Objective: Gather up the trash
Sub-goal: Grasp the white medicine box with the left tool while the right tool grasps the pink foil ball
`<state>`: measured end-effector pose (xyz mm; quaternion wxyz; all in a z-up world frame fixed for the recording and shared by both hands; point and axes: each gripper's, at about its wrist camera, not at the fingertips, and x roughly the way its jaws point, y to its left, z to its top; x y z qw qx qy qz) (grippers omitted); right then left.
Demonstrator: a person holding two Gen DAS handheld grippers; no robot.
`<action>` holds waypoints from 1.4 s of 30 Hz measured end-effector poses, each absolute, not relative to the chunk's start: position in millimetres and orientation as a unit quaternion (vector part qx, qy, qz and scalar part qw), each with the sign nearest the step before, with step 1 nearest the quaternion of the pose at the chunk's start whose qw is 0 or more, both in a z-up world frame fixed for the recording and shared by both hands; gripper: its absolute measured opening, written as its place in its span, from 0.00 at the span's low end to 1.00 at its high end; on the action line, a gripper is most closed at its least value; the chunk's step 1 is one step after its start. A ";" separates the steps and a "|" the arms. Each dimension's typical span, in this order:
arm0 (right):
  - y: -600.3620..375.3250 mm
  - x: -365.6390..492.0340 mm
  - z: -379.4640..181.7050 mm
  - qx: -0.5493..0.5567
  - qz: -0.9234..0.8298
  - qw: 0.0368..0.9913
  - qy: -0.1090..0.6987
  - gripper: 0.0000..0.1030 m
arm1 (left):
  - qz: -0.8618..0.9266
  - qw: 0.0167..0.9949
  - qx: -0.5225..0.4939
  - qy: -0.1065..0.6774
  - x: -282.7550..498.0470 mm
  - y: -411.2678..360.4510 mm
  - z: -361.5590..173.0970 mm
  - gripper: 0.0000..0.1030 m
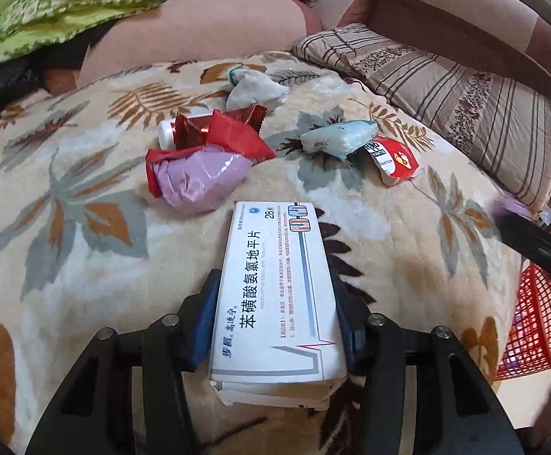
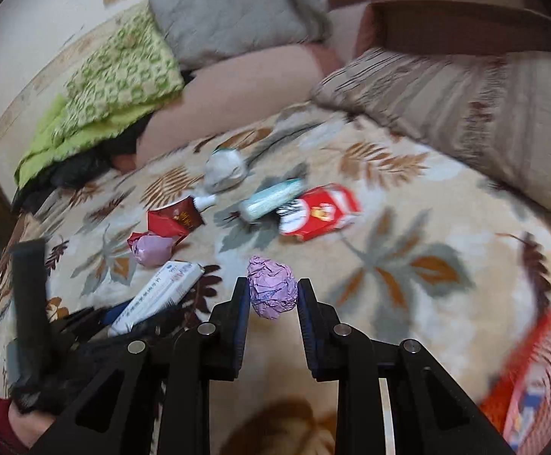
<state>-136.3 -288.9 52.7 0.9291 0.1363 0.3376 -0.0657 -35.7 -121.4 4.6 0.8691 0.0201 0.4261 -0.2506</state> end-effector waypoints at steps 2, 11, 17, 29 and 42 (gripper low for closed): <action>-295.6 -155.2 58.0 0.161 -0.081 0.926 0.332 0.26 | -0.251 0.871 0.007 0.422 -34.5 -117.9 4.5 0.48; -288.6 -204.0 84.4 0.158 -0.108 0.923 0.334 0.26 | -0.259 0.898 -0.011 0.355 -51.9 -103.9 28.4 0.48; -286.3 -210.7 92.3 0.161 -0.112 0.924 0.329 0.26 | -0.259 0.912 -0.011 0.319 -61.7 -98.3 43.0 0.48; -271.9 -195.5 95.4 0.157 -0.114 0.925 0.328 0.26 | -0.273 0.916 -0.037 0.290 -64.8 -85.2 61.4 0.48; -275.4 -185.1 73.0 0.166 -0.110 0.926 0.320 0.26 | -0.279 0.912 -0.040 0.299 -66.8 -86.5 64.7 0.48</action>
